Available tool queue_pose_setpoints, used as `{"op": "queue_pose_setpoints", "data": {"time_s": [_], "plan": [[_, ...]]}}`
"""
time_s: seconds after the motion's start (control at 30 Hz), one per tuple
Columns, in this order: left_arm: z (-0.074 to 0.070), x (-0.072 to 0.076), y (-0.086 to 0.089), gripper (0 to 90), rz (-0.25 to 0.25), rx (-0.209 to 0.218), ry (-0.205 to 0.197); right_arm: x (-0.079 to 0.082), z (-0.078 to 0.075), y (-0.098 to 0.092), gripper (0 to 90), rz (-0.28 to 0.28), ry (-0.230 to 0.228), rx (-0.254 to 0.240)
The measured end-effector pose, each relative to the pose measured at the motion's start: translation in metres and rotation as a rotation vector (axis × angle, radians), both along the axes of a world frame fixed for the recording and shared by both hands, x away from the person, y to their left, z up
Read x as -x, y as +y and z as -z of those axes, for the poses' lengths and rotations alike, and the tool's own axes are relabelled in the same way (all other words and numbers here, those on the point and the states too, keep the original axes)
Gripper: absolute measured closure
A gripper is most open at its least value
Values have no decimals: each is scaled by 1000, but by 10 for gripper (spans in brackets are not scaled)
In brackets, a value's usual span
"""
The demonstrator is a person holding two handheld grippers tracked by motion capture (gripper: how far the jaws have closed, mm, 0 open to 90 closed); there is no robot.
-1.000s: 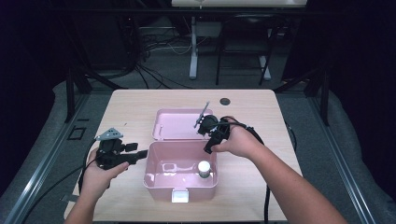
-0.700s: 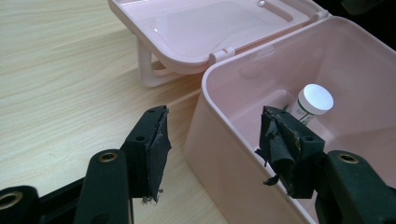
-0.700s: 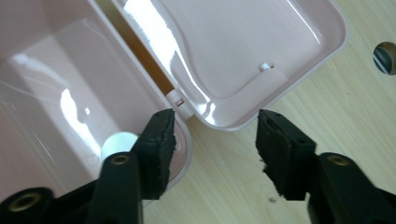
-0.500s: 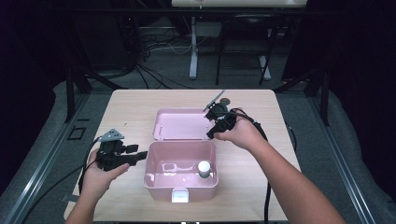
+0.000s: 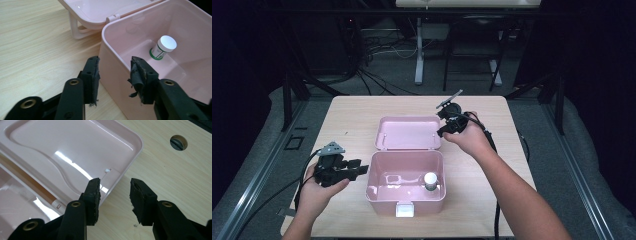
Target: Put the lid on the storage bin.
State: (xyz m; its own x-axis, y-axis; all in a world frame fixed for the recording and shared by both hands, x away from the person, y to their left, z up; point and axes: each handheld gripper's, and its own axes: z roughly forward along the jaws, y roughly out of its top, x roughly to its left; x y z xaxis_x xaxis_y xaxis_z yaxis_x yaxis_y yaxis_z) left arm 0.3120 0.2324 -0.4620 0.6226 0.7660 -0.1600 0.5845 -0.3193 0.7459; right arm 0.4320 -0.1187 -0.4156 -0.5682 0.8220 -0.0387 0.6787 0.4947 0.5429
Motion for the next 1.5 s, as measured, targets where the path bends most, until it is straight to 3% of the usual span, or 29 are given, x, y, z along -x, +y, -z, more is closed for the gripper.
{"op": "queue_pose_setpoints", "data": {"time_s": [0.47, 0.5, 0.67, 1.03, 1.5], "plan": [[1, 3, -7, 712, 34, 5, -8, -7, 10, 1, 654, 80, -13, -53], [1, 3, -7, 726, 34, 5, -8, -9, 11, 1, 660, 104, -5, -76], [-1, 4, -7, 730, 47, 22, -1, -13, 15, 2, 670, 132, 11, -79], [2, 5, -12, 793, 82, 10, 7, -27, 31, 1, 729, 213, 41, -132], [4, 4, -11, 802, 82, 29, 15, -44, 45, 1, 762, 303, 92, -178]]}}
